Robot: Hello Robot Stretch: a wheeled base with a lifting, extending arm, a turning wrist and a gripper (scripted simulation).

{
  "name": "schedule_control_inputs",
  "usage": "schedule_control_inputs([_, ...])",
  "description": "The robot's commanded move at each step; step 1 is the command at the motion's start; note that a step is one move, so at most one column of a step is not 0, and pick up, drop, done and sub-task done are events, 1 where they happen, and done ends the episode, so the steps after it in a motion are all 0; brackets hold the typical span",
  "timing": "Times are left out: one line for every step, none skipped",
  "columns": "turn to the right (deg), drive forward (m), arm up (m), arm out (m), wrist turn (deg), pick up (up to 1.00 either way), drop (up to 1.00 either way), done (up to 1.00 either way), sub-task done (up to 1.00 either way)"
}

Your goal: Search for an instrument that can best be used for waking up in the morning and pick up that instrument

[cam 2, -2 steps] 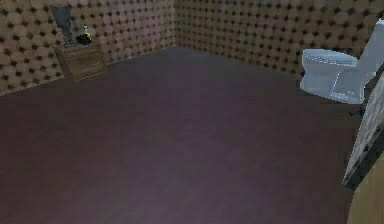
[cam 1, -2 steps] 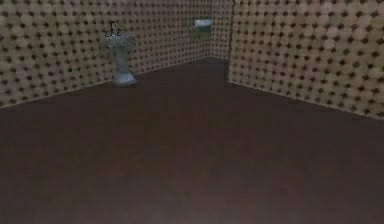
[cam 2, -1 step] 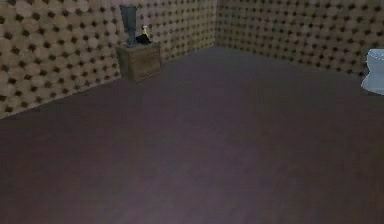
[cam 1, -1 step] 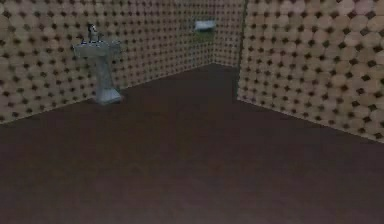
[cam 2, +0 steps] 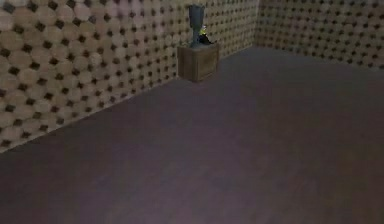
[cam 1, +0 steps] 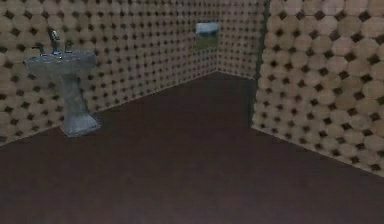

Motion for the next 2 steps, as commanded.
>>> schedule_control_inputs([3.0, 0.00, 0.00, 0.00, 0.0, 0.00, 0.00, 0.00, 0.00])
schedule_control_inputs([0.0, 1.00, 0.00, 0.00, 0.0, 0.00, 0.00, 0.00, 0.00])
